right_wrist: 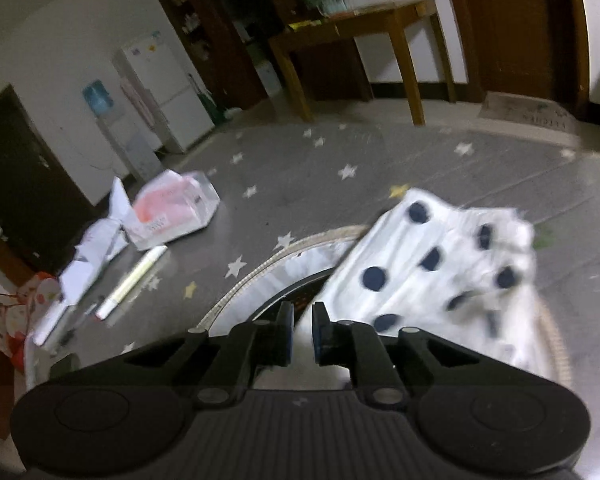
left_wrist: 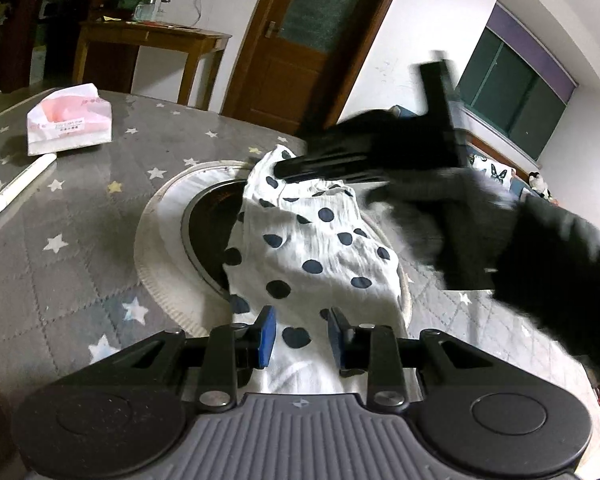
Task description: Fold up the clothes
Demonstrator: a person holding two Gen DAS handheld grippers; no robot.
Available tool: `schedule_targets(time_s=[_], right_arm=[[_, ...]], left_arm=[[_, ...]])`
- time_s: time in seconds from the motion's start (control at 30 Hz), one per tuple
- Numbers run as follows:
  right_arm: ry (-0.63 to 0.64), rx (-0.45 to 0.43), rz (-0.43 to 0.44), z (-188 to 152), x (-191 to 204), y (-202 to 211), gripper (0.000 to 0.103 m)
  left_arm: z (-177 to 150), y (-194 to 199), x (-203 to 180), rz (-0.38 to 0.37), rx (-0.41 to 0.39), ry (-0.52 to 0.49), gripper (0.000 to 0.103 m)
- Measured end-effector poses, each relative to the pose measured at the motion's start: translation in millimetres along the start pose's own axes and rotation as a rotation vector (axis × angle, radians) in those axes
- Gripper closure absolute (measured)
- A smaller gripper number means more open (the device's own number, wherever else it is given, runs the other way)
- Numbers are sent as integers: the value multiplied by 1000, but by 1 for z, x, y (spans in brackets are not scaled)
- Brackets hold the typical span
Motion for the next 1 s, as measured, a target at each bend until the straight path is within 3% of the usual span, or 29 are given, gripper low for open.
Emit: schedule_targets(time_s=[0.2, 0.37, 0.53, 0.73, 1.0], right_arm=[[11, -8, -36, -31, -41, 68, 87], [-27, 16, -56, -72, -75, 94, 87], [15, 32, -9, -95, -83, 92, 87], [55, 31, 75, -87, -69, 68, 87], [70, 21, 192, -62, -42, 44, 87]], left_arm=[[3, -10, -17, -24, 16, -41, 67], [8, -26, -24, -13, 43, -52, 67], [11, -44, -24, 20, 81, -34, 67], [11, -54, -25, 59, 108, -19, 67], [18, -61, -65, -5, 100, -103, 67]])
Point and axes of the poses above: each gripper's, at about its wrist camera, not at the fingertips, and y roughly against the way its jaws point, x to its left, z to its top, the point moved 2 cm from there along -y, roughly the way its jaws point, and after that the axes turned 4 degrees about x, right-handed, at the moved point
